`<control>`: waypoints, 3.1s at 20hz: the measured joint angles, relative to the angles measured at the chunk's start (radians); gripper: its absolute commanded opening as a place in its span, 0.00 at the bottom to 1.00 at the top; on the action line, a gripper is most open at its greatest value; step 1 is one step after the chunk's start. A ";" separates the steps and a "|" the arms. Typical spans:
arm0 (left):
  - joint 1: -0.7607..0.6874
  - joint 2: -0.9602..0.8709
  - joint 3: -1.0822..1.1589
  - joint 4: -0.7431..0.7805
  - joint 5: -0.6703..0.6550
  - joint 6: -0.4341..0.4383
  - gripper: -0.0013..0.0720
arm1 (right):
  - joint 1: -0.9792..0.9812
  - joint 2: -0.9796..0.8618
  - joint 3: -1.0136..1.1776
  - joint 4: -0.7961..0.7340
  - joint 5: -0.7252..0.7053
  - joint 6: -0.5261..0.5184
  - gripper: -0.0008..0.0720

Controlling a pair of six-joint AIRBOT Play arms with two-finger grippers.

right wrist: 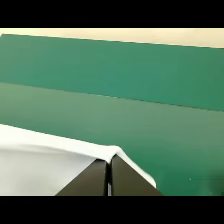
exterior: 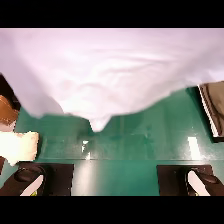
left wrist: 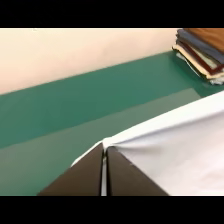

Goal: Fold the shirts.

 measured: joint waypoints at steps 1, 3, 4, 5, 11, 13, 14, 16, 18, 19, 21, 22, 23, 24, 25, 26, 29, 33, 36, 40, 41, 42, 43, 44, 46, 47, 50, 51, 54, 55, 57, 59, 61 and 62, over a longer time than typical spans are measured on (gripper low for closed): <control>0.000 -0.021 -0.003 -0.002 -0.041 -0.001 0.05 | 0.008 -0.033 0.018 -0.005 0.019 0.008 0.03; 0.001 -0.072 -0.047 -0.002 -0.114 -0.003 0.05 | 0.044 -0.109 0.016 -0.012 0.043 0.026 0.03; 0.001 -0.099 -0.092 -0.006 -0.141 -0.005 0.05 | 0.068 -0.157 -0.004 -0.014 0.055 0.035 0.03; 0.001 -0.126 -0.147 -0.013 -0.161 -0.006 0.05 | 0.093 -0.207 -0.031 -0.016 0.064 0.040 0.03; 0.001 -0.304 -0.597 -0.045 0.008 0.013 0.05 | 0.200 -0.524 -0.231 -0.011 0.054 0.058 0.03; 0.001 -0.366 -0.670 -0.048 0.123 0.020 0.38 | 0.210 -0.602 -0.245 -0.010 0.027 0.058 0.03; 0.001 -0.393 -0.685 -0.045 0.176 0.020 0.68 | 0.212 -0.632 -0.239 -0.008 0.011 0.058 0.04; 0.009 -0.431 -0.686 -0.041 0.249 0.023 0.70 | 0.212 -0.670 -0.208 -0.006 -0.020 0.059 0.21; 0.035 -0.451 -0.650 -0.037 0.279 0.024 0.70 | 0.199 -0.690 -0.154 -0.005 -0.043 0.059 0.54; 0.055 -0.456 -0.626 -0.034 0.272 0.024 0.70 | 0.188 -0.694 -0.129 -0.005 -0.043 0.059 0.54; 0.105 -0.463 -0.586 -0.033 0.206 0.025 0.70 | 0.162 -0.685 -0.094 -0.004 -0.024 0.059 0.54; 0.130 -0.465 -0.579 -0.034 0.158 0.028 0.70 | 0.144 -0.672 -0.092 -0.005 -0.013 0.059 0.54; 0.151 -0.466 -0.584 -0.035 0.118 0.034 0.70 | 0.127 -0.654 -0.101 -0.005 -0.004 0.058 0.54; 0.167 -0.468 -0.604 -0.039 0.074 0.039 0.70 | 0.108 -0.630 -0.124 -0.005 0.003 0.057 0.54; 0.176 -0.468 -0.632 -0.051 0.043 0.045 0.70 | 0.091 -0.607 -0.155 -0.006 0.008 0.054 0.54; 0.182 -0.469 -0.670 -0.077 0.021 0.054 0.70 | 0.074 -0.579 -0.196 -0.006 0.012 0.050 0.54; 0.187 -0.469 -0.804 -0.176 0.011 0.094 0.70 | 0.035 -0.496 -0.334 -0.006 0.008 0.041 0.54; 0.165 -0.470 -0.956 -0.238 0.111 0.118 0.70 | 0.016 -0.407 -0.493 -0.003 -0.035 0.031 0.54; 0.157 -0.470 -1.015 -0.256 0.235 0.122 0.70 | 0.012 -0.369 -0.557 0.003 -0.054 0.027 0.54; 0.153 -0.470 -1.040 -0.264 0.369 0.121 0.67 | 0.011 -0.346 -0.586 0.018 -0.064 0.025 0.54; 0.153 -0.470 -1.042 -0.266 0.388 0.115 0.36 | 0.010 -0.343 -0.589 0.019 -0.064 0.025 0.54; 0.153 -0.470 -1.044 -0.266 0.401 0.107 0.11 | 0.010 -0.341 -0.591 0.021 -0.061 0.025 0.54; 0.152 -0.470 -1.043 -0.268 0.407 0.100 0.05 | 0.010 -0.340 -0.592 0.020 -0.052 0.025 0.54; 0.152 -0.470 -1.041 -0.267 0.410 0.096 0.05 | 0.010 -0.339 -0.594 0.015 -0.043 0.025 0.54; 0.151 -0.470 -1.028 -0.267 0.407 0.088 0.05 | 0.009 -0.336 -0.599 -0.014 -0.022 0.025 0.54; 0.151 -0.470 -1.016 -0.266 0.396 0.085 0.05 | 0.006 -0.333 -0.612 -0.033 -0.010 0.025 0.54; 0.152 -0.470 -0.965 -0.264 0.342 0.082 0.05 | -0.019 -0.315 -0.698 -0.067 0.012 0.025 0.61; 0.152 -0.470 -0.949 -0.263 0.321 0.079 0.05 | -0.029 -0.311 -0.742 -0.072 0.015 0.025 0.80; 0.152 -0.470 -0.914 -0.263 0.275 0.079 0.05 | -0.040 -0.328 -0.874 -0.050 0.014 0.025 0.78; 0.152 -0.470 -0.909 -0.263 0.267 0.079 0.05 | -0.036 -0.341 -0.915 -0.032 0.003 0.024 0.68; 0.152 -0.470 -0.901 -0.263 0.254 0.079 0.05 | -0.008 -0.373 -0.977 0.012 -0.043 0.016 0.68; 0.152 -0.470 -0.898 -0.262 0.246 0.079 0.05 | 0.032 -0.404 -1.011 0.044 -0.087 0.013 0.51; 0.152 -0.470 -0.895 -0.262 0.238 0.079 0.05 | 0.072 -0.424 -1.029 0.072 -0.120 0.010 0.17; 0.152 -0.470 -0.895 -0.262 0.229 0.079 0.05 | 0.086 -0.428 -1.035 0.073 -0.139 0.009 0.05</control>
